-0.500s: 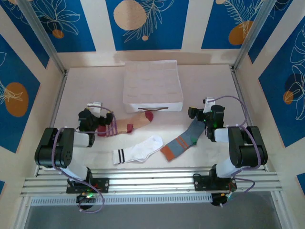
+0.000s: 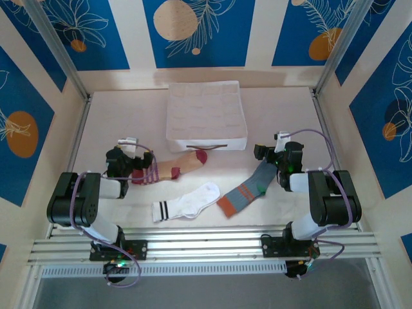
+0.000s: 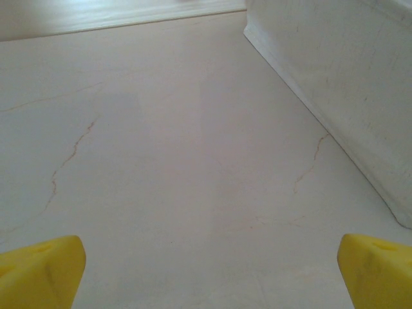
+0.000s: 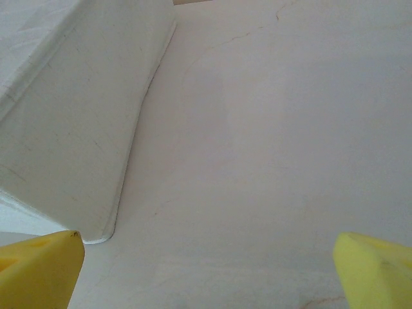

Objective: Roll the socks

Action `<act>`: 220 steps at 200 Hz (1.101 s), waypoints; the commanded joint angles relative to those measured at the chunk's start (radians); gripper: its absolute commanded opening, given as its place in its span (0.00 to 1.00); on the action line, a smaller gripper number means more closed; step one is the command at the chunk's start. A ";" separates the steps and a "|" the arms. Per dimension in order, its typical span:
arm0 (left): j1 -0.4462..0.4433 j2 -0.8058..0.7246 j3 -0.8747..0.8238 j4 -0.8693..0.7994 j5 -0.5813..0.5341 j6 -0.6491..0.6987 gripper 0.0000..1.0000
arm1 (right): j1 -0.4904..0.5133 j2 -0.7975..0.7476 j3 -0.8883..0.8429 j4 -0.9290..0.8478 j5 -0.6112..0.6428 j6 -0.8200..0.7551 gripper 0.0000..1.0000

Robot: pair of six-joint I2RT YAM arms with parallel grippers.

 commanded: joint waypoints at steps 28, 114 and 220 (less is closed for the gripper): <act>-0.001 0.002 0.016 0.011 -0.006 -0.011 1.00 | -0.004 0.000 0.010 0.036 0.007 -0.017 0.99; -0.001 0.002 0.017 0.011 -0.006 -0.010 1.00 | -0.003 0.000 0.009 0.035 0.007 -0.016 0.99; 0.000 -0.024 0.014 -0.007 -0.087 -0.044 1.00 | 0.002 -0.017 0.006 0.029 0.028 -0.017 0.99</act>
